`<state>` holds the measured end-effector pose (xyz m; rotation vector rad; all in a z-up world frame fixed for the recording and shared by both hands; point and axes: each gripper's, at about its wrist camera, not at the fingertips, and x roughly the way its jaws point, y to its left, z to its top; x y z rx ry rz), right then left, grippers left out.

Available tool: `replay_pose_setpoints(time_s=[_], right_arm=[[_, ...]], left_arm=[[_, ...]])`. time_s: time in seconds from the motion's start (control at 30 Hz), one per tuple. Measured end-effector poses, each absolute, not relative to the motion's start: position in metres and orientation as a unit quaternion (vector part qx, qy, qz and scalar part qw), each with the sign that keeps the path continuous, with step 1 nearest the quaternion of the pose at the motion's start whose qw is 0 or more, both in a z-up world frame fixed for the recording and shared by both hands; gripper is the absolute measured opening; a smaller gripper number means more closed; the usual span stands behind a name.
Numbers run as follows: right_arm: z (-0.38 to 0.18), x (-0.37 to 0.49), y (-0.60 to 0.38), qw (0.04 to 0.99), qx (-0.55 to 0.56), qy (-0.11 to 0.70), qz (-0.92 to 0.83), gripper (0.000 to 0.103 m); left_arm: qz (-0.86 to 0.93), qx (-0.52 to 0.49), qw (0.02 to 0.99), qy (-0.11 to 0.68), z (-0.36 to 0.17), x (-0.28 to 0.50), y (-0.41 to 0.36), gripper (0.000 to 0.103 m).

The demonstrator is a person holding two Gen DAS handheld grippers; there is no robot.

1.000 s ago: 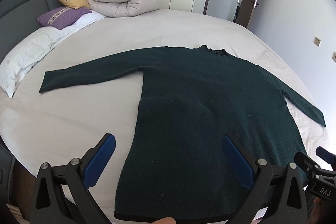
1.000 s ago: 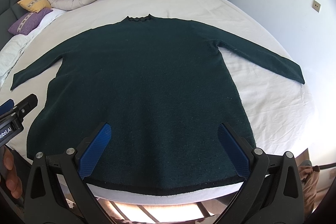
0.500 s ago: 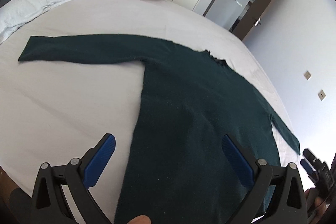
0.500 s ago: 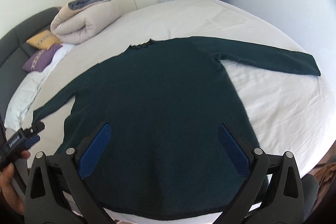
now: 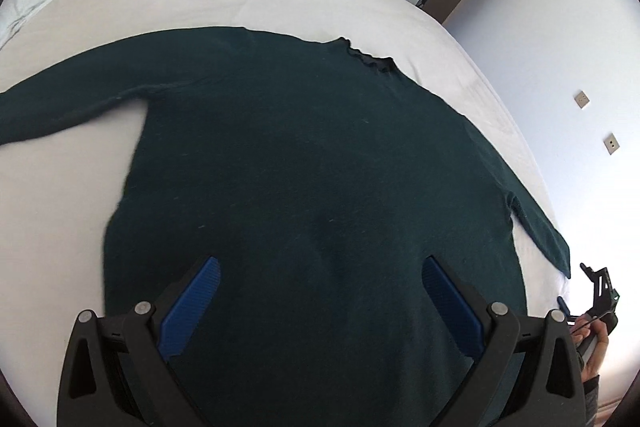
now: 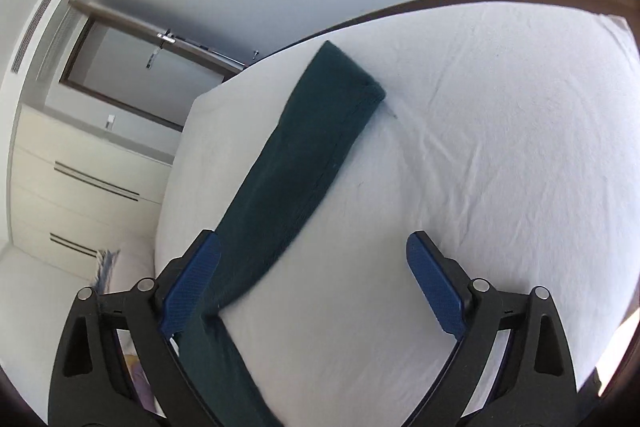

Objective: Fold small clothes
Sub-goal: 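Grasp the cuff of the sleeve nearest the right gripper, then fold the held sleeve across the sweater body with the right gripper and release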

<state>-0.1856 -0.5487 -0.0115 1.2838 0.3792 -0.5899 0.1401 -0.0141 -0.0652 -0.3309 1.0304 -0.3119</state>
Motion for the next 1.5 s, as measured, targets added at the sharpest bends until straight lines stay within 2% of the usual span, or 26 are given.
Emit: replay_pose_setpoints(time_s=[0.07, 0.23, 0.3, 0.37, 0.4, 0.43, 0.53, 0.63, 0.8, 0.93, 1.03, 1.13, 1.23, 1.33, 1.4, 1.43, 1.5], right_arm=[[-0.019, -0.182, -0.57, 0.734, 0.602, 0.163, -0.268, 0.084], [-0.021, -0.157, -0.61, 0.729, 0.617, 0.143, -0.26, 0.081], [-0.023, -0.147, -0.624, 0.731, 0.619, 0.138, -0.253, 0.073], [-0.028, -0.139, -0.636, 0.73, 0.616, 0.144, -0.258, 0.047], [-0.031, -0.136, -0.641, 0.728, 0.618, 0.146, -0.258, 0.04], [-0.035, -0.132, -0.641, 0.727, 0.618, 0.148, -0.26, 0.029], [-0.037, -0.126, -0.645, 0.73, 0.609, 0.149, -0.271, 0.021], [-0.026, -0.102, -0.634, 0.75, 0.577, 0.168, -0.277, 0.015], [0.024, -0.022, -0.585, 0.818, 0.485, 0.202, -0.236, 0.011], [0.066, 0.064, -0.502, 0.883, 0.373, 0.243, -0.15, 0.009], [0.071, 0.12, -0.416, 0.91, 0.295, 0.281, -0.072, 0.009], [0.063, 0.154, -0.317, 0.918, 0.234, 0.319, -0.025, 0.009], [0.031, 0.172, -0.245, 0.911, 0.198, 0.363, 0.001, 0.009], [-0.051, 0.167, -0.158, 0.896, 0.166, 0.411, 0.015, 0.01], [-0.087, 0.145, -0.155, 0.885, 0.172, 0.432, 0.01, 0.013], [-0.093, 0.132, -0.162, 0.884, 0.183, 0.429, 0.011, 0.014], [-0.09, 0.125, -0.172, 0.886, 0.2, 0.417, 0.014, 0.023]], left_arm=[[-0.167, -0.173, 0.842, 0.483, -0.067, 0.151, -0.027, 0.1], [-0.185, -0.195, 0.825, 0.496, -0.073, 0.173, -0.053, 0.1], [-0.191, -0.19, 0.827, 0.494, -0.072, 0.179, -0.06, 0.1], [-0.199, -0.176, 0.828, 0.494, -0.072, 0.185, -0.068, 0.1], [-0.203, -0.172, 0.828, 0.494, -0.071, 0.187, -0.069, 0.1], [-0.208, -0.172, 0.828, 0.491, -0.07, 0.189, -0.07, 0.1], [-0.221, -0.176, 0.828, 0.483, -0.069, 0.196, -0.071, 0.099], [-0.227, -0.164, 0.829, 0.484, -0.068, 0.207, -0.075, 0.094], [-0.247, -0.18, 0.822, 0.481, -0.065, 0.226, -0.077, 0.094], [-0.266, -0.211, 0.811, 0.476, -0.065, 0.245, -0.08, 0.094], [-0.283, -0.254, 0.792, 0.478, -0.072, 0.261, -0.08, 0.094], [-0.295, -0.295, 0.763, 0.493, -0.086, 0.275, -0.081, 0.094], [-0.303, -0.326, 0.739, 0.506, -0.1, 0.285, -0.082, 0.096], [-0.302, -0.353, 0.712, 0.526, -0.115, 0.293, -0.085, 0.099], [-0.304, -0.36, 0.703, 0.533, -0.12, 0.295, -0.09, 0.099], [-0.304, -0.356, 0.705, 0.534, -0.12, 0.294, -0.092, 0.099], [-0.307, -0.352, 0.703, 0.536, -0.119, 0.297, -0.099, 0.1]])
